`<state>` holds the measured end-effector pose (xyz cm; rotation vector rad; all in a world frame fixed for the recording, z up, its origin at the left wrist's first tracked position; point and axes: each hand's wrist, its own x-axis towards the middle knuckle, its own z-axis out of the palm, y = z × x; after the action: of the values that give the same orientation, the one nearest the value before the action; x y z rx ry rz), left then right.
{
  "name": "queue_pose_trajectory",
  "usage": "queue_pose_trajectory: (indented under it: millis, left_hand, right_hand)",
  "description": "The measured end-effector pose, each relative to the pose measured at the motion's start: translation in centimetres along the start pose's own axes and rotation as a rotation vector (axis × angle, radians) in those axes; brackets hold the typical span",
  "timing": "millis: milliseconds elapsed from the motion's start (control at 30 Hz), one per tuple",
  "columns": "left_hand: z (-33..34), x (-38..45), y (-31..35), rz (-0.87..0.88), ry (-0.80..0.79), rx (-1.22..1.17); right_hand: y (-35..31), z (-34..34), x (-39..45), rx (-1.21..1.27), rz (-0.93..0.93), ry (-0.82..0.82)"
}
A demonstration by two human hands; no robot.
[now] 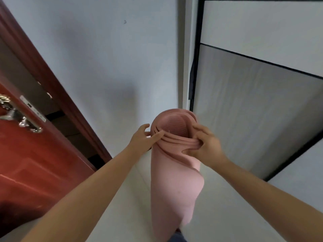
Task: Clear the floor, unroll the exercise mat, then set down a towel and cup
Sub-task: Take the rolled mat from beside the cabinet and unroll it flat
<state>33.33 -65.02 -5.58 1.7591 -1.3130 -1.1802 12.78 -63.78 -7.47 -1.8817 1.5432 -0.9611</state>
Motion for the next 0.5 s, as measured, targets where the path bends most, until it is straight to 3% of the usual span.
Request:
queue_pose_trajectory:
  millis: [233,500]
  left_hand:
    - [-2.4,10.1,-0.8,0.000,-0.023,-0.255]
    - [-3.7,19.7,-2.8,-0.021,-0.222,-0.289]
  right_hand:
    - [0.2,4.6,8.7,-0.010,-0.007,0.090]
    - [0.4,7.5,15.3,-0.049,0.054,0.166]
